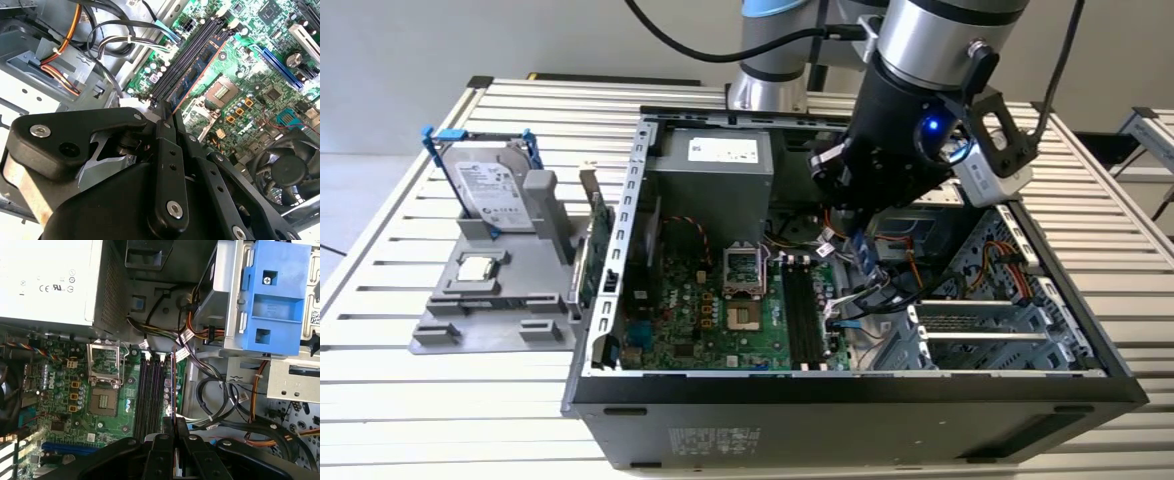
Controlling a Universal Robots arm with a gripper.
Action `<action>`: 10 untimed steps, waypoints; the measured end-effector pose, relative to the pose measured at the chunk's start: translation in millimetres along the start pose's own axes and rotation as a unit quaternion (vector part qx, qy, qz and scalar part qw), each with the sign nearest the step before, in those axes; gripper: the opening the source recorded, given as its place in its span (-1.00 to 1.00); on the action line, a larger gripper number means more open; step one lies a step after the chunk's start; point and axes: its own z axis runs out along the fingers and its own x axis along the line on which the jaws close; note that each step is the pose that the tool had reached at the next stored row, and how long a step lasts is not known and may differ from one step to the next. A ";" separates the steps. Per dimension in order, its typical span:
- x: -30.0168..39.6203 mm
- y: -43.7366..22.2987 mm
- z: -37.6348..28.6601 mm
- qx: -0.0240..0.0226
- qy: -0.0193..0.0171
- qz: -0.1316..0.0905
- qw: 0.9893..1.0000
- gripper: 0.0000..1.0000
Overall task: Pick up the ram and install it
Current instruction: 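Insert the ram into the slot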
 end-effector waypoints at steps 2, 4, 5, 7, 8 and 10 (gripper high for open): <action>0.0 0.0 1.2 0.000 0.000 0.000 1.000 -1.00; 0.0 -0.1 2.3 0.000 0.000 0.000 1.000 -1.00; 0.0 -0.1 2.7 0.000 0.000 0.000 1.000 -1.00; -0.1 -0.2 3.9 0.000 0.000 0.000 1.000 -1.00; -0.1 -0.2 4.6 0.000 0.000 0.000 1.000 -1.00; -0.1 -0.2 5.7 0.000 0.000 0.000 1.000 -1.00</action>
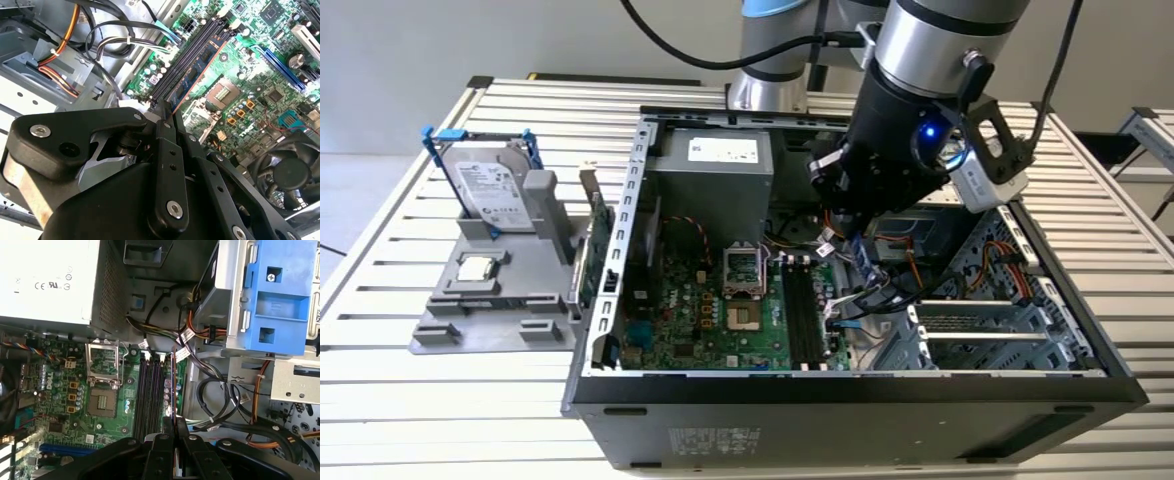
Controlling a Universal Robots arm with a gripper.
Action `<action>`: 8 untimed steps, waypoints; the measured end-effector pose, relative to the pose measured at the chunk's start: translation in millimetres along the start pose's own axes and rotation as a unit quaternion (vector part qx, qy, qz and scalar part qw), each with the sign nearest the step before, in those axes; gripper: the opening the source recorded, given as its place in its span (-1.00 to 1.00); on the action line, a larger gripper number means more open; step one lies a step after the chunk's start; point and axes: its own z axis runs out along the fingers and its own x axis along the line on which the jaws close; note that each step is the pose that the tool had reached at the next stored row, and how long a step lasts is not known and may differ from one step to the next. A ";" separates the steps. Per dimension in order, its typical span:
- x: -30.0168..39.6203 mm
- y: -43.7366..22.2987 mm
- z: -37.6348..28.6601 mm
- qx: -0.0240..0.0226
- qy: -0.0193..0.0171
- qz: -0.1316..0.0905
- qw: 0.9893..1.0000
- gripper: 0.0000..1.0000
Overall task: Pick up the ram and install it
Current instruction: 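Insert the ram into the slot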
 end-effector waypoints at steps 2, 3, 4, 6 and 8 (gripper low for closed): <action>0.0 0.0 1.0 0.000 0.000 0.000 1.000 -1.00; 0.0 -0.1 1.6 0.000 0.000 0.000 1.000 -1.00; 0.0 -0.1 2.1 0.000 0.000 0.000 1.000 -1.00; -0.1 -0.2 3.3 0.000 0.000 0.000 1.000 -1.00; -0.1 -0.2 4.4 0.000 0.000 0.000 1.000 -1.00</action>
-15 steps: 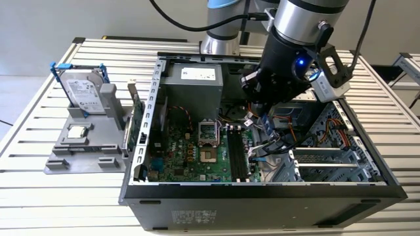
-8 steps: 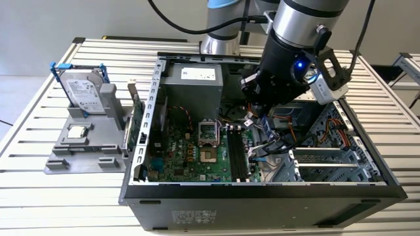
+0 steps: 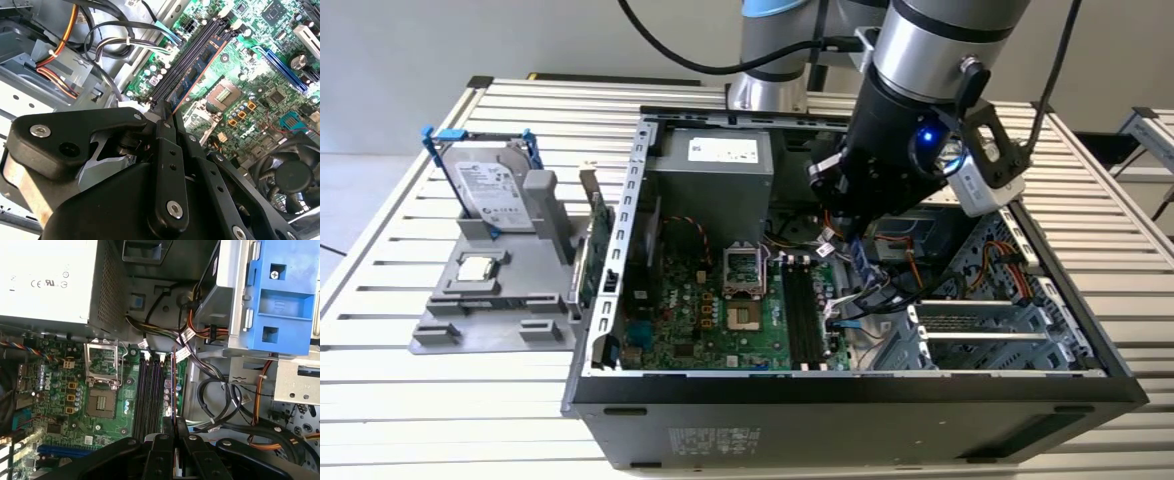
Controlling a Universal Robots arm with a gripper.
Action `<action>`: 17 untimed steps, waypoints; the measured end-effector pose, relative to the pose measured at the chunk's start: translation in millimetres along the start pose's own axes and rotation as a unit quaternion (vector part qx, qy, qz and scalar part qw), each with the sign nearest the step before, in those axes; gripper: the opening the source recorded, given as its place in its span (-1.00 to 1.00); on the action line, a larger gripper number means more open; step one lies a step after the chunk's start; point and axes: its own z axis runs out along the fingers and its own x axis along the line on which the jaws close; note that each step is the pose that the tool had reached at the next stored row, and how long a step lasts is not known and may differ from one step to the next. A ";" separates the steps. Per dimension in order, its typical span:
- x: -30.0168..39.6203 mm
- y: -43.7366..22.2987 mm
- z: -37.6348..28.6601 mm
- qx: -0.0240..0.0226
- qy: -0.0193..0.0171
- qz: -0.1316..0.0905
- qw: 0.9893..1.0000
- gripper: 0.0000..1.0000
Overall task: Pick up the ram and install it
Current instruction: 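Insert the ram into the slot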
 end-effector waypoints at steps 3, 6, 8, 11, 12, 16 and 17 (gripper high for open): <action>0.0 -0.1 1.8 0.000 0.000 0.000 1.000 -1.00; -0.1 -0.1 3.5 0.000 0.000 0.000 1.000 -1.00; -0.1 -0.2 4.6 0.000 0.000 0.000 1.000 -1.00; 0.0 -0.3 5.8 0.000 0.000 0.000 1.000 -1.00; 0.0 -0.3 6.0 0.000 0.000 0.000 1.000 -1.00; 0.0 -0.3 7.1 0.000 0.000 0.000 1.000 -1.00; -0.1 -0.3 7.4 0.000 0.000 0.000 1.000 -1.00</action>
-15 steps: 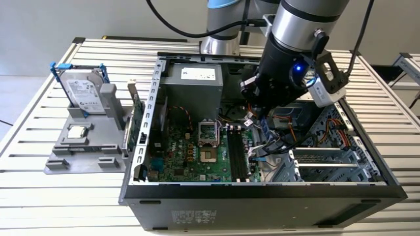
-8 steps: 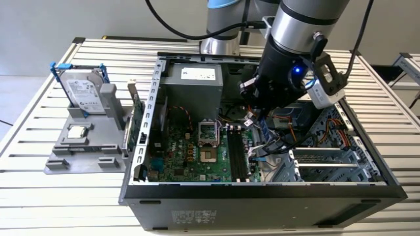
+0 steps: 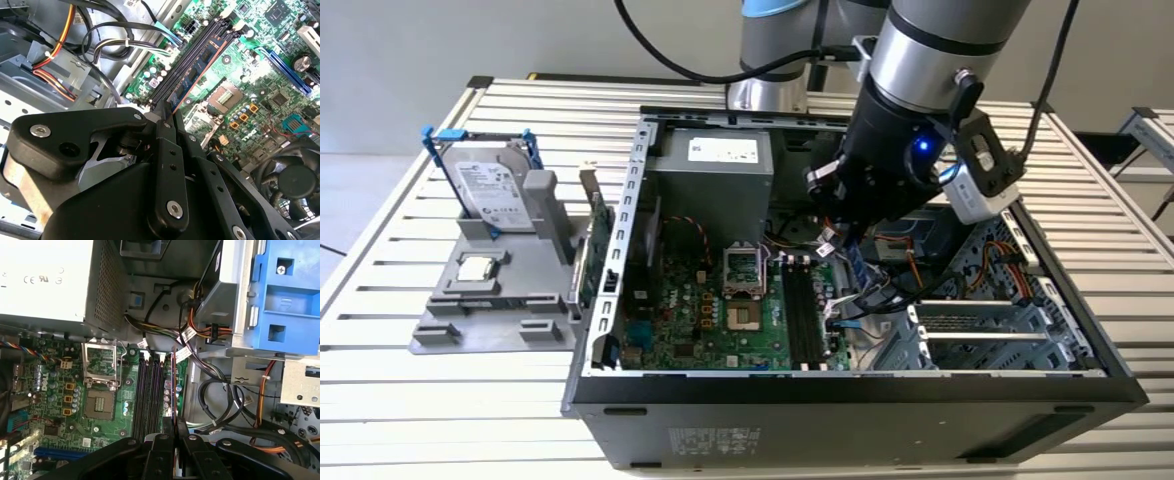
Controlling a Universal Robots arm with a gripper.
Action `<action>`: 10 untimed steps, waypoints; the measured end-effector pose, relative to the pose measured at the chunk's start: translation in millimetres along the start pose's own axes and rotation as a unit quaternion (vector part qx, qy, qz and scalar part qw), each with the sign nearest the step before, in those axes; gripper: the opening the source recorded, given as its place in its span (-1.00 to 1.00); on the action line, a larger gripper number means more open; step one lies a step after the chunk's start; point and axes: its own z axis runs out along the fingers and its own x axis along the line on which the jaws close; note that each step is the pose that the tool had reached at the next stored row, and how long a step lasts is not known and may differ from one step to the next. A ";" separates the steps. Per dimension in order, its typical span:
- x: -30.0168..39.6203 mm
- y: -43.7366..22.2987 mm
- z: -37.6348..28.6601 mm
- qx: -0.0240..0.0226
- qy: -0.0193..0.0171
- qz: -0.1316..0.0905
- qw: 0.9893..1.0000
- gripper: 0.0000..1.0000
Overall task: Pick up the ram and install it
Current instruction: 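Insert the ram into the slot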
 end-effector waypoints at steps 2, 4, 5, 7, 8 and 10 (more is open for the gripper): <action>0.0 0.0 0.3 0.000 0.000 0.000 1.000 -1.00; 0.0 0.0 0.8 0.000 0.000 0.000 1.000 -1.00; 0.0 0.0 1.1 0.000 0.000 0.000 1.000 -1.00; 0.0 -0.1 1.5 0.000 0.000 0.000 1.000 -1.00; 0.0 -0.1 1.9 0.000 0.000 0.000 1.000 -1.00; 0.0 -0.1 2.4 0.000 0.000 0.000 1.000 -1.00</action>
